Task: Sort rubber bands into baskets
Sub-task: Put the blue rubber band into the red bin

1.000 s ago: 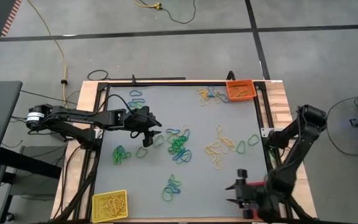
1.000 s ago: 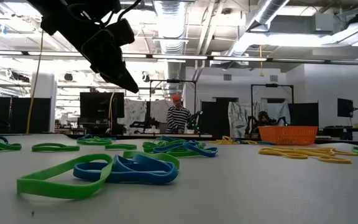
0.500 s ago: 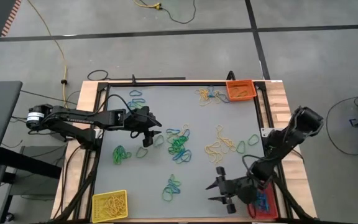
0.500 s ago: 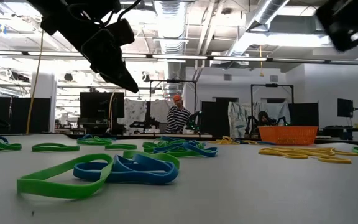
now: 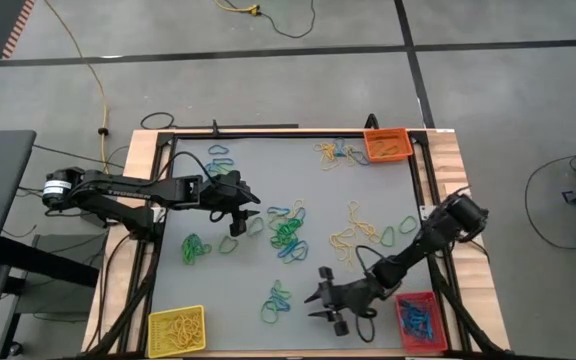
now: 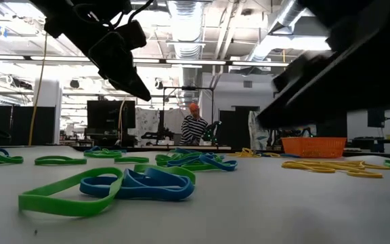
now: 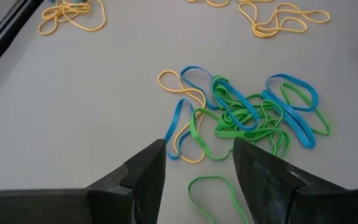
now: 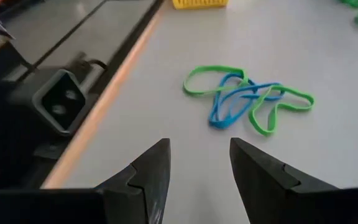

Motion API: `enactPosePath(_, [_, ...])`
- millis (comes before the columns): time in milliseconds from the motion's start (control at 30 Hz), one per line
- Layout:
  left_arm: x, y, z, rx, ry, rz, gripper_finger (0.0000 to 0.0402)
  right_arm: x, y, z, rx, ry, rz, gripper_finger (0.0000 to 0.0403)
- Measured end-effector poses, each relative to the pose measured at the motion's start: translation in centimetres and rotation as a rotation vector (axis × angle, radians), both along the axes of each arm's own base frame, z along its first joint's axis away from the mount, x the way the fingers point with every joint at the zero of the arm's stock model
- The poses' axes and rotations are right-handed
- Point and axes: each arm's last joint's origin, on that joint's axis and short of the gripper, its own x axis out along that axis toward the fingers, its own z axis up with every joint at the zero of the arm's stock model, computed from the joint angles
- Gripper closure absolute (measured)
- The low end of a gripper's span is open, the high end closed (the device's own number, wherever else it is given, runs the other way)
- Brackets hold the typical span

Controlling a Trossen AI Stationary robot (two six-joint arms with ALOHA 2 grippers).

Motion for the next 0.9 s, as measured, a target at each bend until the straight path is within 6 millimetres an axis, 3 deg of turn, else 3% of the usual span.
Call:
enactPosePath(400, [0.0,0.0,0.0,0.000,0.001,0.000,0.0223,4.6,-1.1,-1.9,0.003,0.043,0.000,0.0223])
enactPosePath(900, [0.0,0.0,0.0,0.000,0.001,0.000,0.0223,5.5,-2.5,-1.9,0.027,0.063,-0.004,0.0223])
